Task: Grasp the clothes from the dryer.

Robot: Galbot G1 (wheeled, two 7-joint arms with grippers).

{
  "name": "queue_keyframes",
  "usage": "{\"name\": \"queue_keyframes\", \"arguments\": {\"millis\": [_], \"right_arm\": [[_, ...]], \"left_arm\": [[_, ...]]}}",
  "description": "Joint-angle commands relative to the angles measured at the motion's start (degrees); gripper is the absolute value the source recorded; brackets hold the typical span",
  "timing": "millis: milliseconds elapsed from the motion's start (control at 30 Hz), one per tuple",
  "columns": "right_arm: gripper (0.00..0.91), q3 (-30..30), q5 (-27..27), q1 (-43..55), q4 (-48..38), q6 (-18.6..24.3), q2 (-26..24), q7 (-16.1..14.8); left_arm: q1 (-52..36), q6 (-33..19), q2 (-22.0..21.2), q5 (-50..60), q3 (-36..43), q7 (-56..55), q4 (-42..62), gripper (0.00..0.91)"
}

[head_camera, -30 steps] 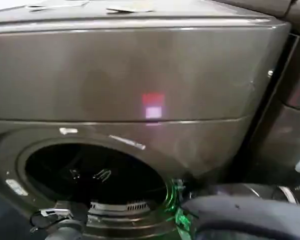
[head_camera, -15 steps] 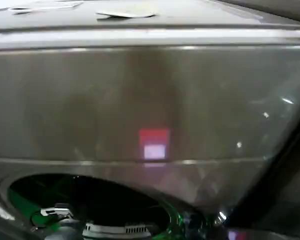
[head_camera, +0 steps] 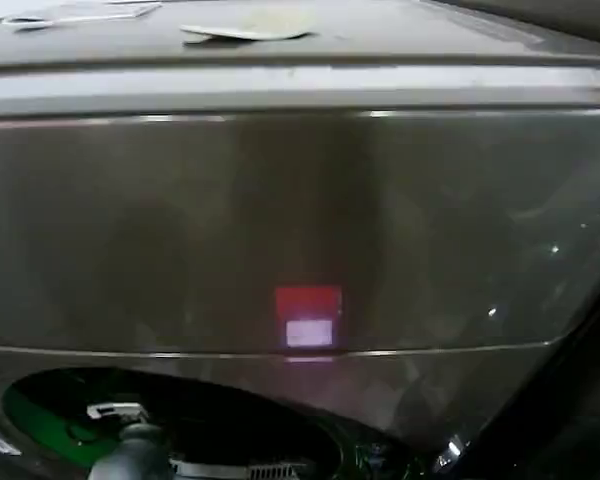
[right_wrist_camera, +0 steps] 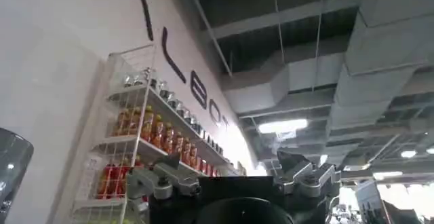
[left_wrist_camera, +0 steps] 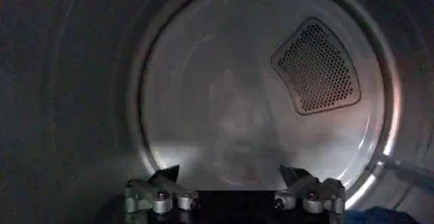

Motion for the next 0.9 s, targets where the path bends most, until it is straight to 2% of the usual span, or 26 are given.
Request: {"name": "queue_keyframes", "arguments": {"millis": [33,333,500,833,900], "right_arm": [[0.907,0.24,0.00,-0.07,0.10,0.09,0.06,0.00],[0.907,2.14,-0.99,-1.56,0.82,-1.03,1.04,0.05],[0.907,2.61,-0.94,-1.87,1.03,-1.33,1.24,0.07],[0.907,2.02,-0.98,-1.27,0.77,-1.58,1.07,0.09],[0.907,1.97,-0.98,-1.25,0.70,-1.57,1.15,0.08]], "left_arm": [[-11.36,-0.24,-0.34,-0.99,1.83,0.27,7.62,0.907],[-28.60,-2.23,-1.69,-1.34,6.20,1.72,26.15,0.907],[-38.07,-2.68,-4.87,-0.54,7.77,2.66,36.78,0.907],[-49.81,-4.15,-12.55,5.25,8.00,4.49,55.08,0.907],[-52.12,-3.92,-12.83,5.28,8.07,5.28,57.88,0.907]]}}
